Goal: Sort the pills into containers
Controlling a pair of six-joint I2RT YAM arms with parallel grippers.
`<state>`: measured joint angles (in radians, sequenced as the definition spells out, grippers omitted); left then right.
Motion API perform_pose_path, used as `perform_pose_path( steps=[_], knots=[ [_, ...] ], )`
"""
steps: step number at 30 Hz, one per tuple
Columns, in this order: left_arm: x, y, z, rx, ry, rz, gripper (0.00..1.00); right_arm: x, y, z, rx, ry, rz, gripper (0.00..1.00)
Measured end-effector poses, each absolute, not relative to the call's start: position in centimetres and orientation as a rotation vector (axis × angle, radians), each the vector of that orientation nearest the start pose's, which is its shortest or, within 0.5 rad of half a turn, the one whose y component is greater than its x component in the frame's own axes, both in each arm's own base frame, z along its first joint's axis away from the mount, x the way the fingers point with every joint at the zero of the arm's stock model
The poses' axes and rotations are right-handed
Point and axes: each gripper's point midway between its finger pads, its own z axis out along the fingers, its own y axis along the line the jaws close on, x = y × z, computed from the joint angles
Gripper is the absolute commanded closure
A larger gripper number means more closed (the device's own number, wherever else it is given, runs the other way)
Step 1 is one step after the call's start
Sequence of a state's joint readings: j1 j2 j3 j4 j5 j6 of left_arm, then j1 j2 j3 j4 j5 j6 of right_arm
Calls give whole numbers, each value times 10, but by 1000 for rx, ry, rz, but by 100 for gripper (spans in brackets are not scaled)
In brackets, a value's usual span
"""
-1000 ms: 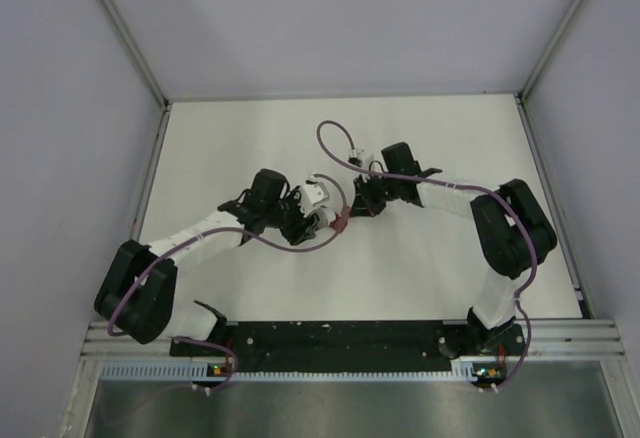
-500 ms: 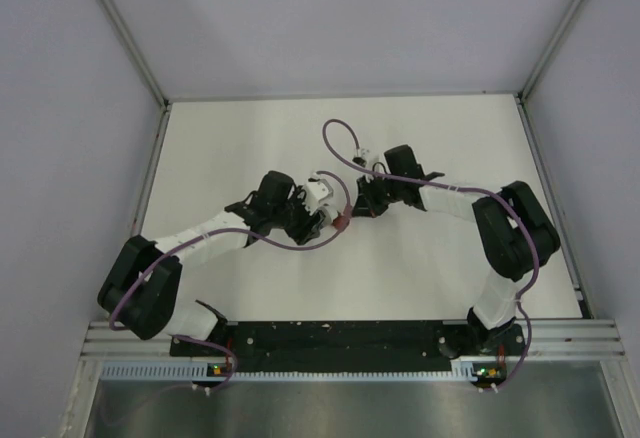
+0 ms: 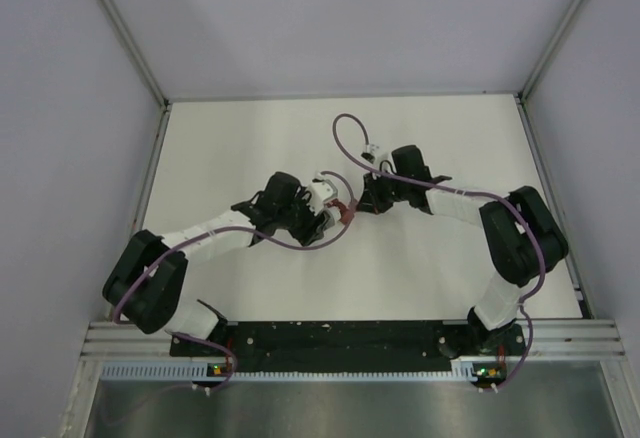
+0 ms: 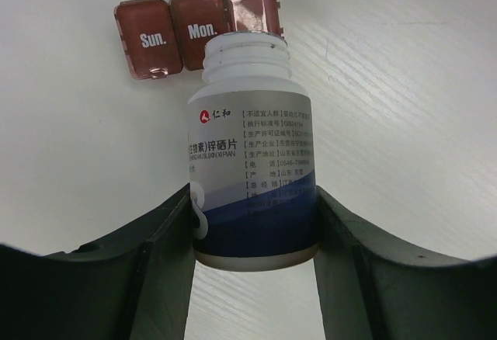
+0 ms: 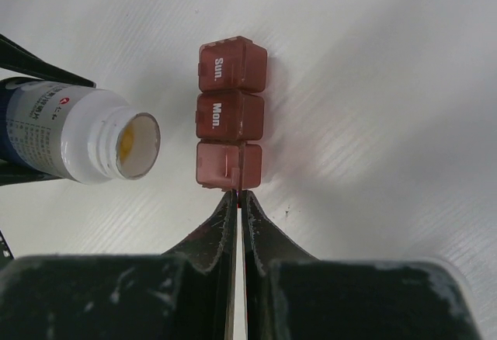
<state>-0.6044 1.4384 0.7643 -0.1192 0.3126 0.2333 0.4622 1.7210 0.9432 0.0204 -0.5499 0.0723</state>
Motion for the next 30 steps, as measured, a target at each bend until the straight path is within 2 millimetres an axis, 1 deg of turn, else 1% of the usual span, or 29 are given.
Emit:
perform_pose_path(
  steps=[5, 14, 19, 23, 30],
  knots=[
    [269, -247, 67, 1112, 2112, -548, 100, 327, 267, 65, -719, 2238, 898, 100],
    [276, -258, 73, 1106, 2103, -558, 100, 328, 262, 62, -694, 2247, 888, 100],
    [277, -259, 73, 1107, 2103, -558, 100, 332, 257, 62, -675, 2248, 880, 100],
    [277, -259, 73, 1107, 2104, -558, 100, 334, 256, 62, -663, 2253, 872, 98],
    [277, -260, 72, 1110, 2105, -557, 100, 335, 255, 61, -652, 2258, 862, 98]
  ],
)
